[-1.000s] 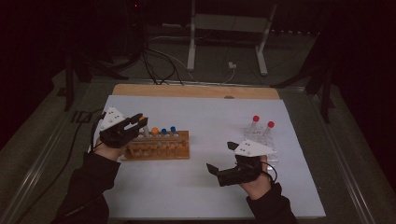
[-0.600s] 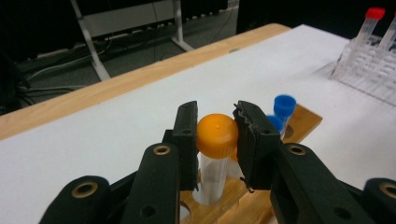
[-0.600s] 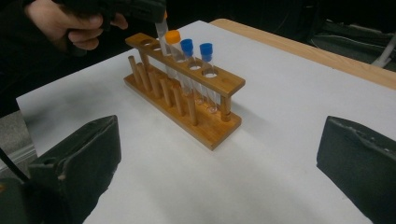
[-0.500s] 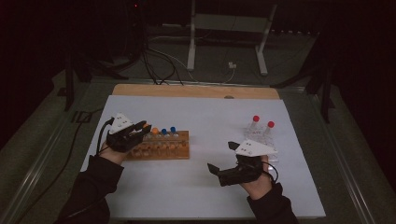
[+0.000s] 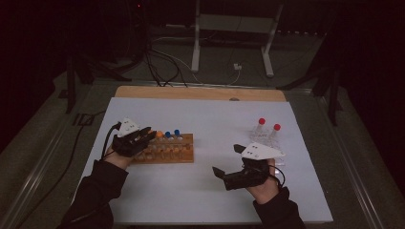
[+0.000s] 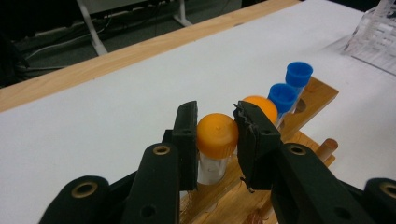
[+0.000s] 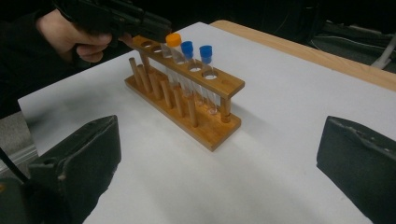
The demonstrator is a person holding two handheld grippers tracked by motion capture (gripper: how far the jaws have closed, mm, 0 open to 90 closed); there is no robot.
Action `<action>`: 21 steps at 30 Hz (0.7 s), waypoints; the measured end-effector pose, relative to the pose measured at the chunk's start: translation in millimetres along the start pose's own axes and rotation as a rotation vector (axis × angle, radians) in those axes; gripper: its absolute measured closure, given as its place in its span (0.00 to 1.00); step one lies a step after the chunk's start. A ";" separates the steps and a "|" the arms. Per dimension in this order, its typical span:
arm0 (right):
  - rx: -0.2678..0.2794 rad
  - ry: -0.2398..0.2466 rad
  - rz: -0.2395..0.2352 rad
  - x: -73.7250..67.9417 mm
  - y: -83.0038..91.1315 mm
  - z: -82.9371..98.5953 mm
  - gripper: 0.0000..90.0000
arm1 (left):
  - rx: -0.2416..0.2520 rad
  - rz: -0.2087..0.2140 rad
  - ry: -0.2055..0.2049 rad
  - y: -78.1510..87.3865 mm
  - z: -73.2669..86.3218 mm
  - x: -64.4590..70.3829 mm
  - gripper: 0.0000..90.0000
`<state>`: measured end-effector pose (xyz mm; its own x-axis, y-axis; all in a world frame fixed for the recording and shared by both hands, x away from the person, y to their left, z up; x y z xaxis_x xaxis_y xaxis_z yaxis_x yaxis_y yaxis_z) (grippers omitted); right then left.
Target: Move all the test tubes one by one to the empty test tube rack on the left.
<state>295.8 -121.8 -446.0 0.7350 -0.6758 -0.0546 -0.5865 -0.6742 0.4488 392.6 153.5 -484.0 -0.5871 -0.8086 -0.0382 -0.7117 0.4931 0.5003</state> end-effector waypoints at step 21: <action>0.049 -0.017 0.075 28.9 22.1 -12.6 0.00 | 0.170 0.080 0.071 36.6 -43.5 15.8 0.18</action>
Point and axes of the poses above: each handheld gripper's, and its own axes: y roughly backward along the jaws, z roughly out of its underside, x roughly to its right, the point moved 8 cm from there along -y, roughly forward along the jaws, and after that the axes turned 1 degree about -x, right-handed, at the moved point
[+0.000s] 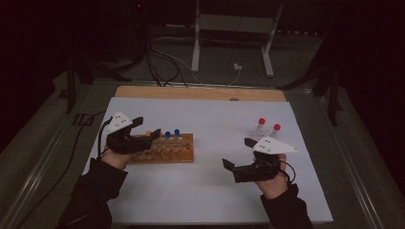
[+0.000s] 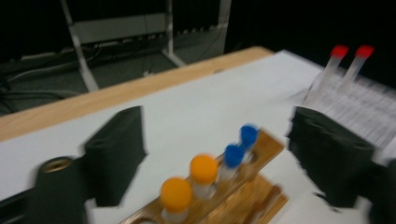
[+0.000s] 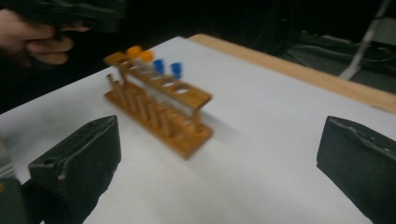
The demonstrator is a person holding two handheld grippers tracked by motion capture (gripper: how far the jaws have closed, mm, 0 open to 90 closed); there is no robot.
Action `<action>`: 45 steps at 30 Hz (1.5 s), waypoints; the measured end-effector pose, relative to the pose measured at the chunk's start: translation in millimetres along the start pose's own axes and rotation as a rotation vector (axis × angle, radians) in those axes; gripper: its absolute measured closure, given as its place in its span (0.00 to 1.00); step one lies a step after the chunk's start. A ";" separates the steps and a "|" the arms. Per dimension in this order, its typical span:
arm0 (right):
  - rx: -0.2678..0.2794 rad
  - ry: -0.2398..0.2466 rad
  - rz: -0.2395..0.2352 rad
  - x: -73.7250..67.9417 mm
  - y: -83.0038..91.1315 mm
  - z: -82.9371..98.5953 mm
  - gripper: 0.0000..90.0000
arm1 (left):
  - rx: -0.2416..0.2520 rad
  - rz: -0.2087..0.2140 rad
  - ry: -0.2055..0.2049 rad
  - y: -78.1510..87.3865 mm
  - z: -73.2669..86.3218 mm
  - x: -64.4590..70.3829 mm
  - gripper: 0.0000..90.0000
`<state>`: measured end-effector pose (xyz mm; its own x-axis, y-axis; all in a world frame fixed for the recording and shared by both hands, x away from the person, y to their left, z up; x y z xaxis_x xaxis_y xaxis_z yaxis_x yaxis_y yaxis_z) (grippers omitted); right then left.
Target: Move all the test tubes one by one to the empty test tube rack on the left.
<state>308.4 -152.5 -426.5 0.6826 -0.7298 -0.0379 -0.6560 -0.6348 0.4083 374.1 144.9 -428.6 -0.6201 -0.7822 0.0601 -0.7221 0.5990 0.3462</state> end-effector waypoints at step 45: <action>-0.148 -0.205 0.369 186.8 4.8 85.8 0.56 | 0.036 0.125 -0.082 7.0 -9.3 25.7 0.01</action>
Point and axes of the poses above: each handheld gripper's, and its own axes: y roughly backward along the jaws, z roughly out of its underside, x roughly to its right, the point moved 8 cm from there along -y, roughly forward along the jaws, and after that the axes turned 1 degree about -x, right-handed, at the moved point
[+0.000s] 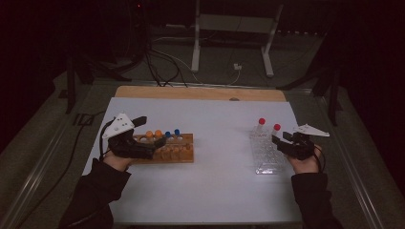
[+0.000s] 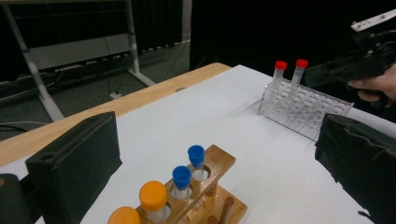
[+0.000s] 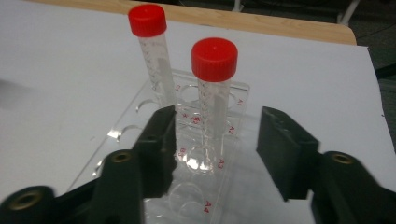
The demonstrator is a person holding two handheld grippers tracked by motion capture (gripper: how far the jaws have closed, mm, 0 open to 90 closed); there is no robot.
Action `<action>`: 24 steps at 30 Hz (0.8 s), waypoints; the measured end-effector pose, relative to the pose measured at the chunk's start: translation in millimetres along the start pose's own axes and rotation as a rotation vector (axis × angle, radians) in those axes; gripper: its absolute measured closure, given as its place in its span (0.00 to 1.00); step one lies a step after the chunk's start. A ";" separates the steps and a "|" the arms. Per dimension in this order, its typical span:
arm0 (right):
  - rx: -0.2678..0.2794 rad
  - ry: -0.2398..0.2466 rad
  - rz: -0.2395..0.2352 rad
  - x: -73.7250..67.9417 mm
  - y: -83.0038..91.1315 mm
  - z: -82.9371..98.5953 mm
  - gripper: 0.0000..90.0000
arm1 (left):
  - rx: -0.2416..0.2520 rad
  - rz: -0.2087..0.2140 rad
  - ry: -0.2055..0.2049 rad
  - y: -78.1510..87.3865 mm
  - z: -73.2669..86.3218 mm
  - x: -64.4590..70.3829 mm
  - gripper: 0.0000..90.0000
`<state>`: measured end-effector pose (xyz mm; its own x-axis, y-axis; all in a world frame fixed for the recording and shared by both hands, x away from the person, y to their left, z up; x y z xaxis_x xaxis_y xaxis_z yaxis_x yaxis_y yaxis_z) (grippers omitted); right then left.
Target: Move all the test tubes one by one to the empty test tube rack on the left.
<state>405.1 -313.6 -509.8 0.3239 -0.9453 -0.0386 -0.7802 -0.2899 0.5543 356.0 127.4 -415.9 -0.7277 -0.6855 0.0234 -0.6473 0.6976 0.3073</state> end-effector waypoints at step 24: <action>-0.015 0.036 0.013 -1.5 -16.4 -2.0 0.83 | -0.002 0.012 -0.001 -0.3 -0.4 1.0 0.01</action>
Point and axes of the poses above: each handheld gripper's, and its own axes: y roughly backward along the jaws, z roughly out of its underside, x roughly to its right, the point moved 8 cm from there along -y, roughly forward along the jaws, and after that the axes turned 1 degree about -x, right-handed, at the moved point
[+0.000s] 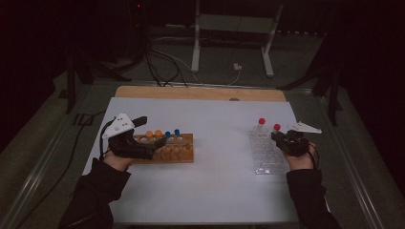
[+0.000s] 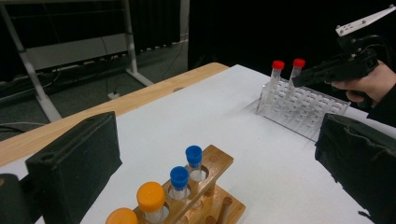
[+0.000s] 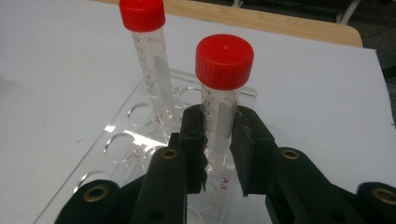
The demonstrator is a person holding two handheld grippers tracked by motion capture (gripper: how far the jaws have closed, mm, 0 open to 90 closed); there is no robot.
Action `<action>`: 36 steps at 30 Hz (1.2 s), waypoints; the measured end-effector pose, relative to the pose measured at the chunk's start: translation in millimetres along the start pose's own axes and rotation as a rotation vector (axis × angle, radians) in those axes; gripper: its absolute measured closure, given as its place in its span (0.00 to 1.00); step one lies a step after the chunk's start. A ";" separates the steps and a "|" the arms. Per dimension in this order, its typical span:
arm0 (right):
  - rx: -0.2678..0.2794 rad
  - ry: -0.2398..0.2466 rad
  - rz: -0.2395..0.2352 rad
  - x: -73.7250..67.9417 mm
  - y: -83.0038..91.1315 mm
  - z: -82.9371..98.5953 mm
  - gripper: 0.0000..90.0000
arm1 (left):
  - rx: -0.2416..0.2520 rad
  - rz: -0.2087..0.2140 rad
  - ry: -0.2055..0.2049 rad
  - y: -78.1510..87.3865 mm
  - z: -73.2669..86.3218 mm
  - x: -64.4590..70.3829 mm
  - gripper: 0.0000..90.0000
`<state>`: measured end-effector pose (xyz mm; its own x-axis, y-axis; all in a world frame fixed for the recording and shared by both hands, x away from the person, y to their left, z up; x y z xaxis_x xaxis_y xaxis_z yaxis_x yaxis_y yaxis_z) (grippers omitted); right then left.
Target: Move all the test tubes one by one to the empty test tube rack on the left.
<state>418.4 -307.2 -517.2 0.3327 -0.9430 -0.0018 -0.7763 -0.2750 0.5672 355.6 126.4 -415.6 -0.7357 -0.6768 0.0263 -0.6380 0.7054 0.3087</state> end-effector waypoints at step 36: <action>0.162 0.044 0.043 -13.2 49.0 -37.7 0.83 | -0.019 0.026 -0.009 -1.9 1.3 4.5 0.01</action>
<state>396.2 -301.1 -458.3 0.3175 -0.9465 0.0576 -0.8653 -0.2644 0.4259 353.2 122.3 -417.3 -0.7541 -0.6562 0.0265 -0.6140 0.7187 0.3263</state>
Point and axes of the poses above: each handheld gripper's, and its own axes: y roughly backward along the jaws, z roughly out of its underside, x roughly to its right, the point moved 8 cm from there along -y, roughly forward along the jaws, and after that the axes turned 1 degree about -x, right-handed, at the moved point
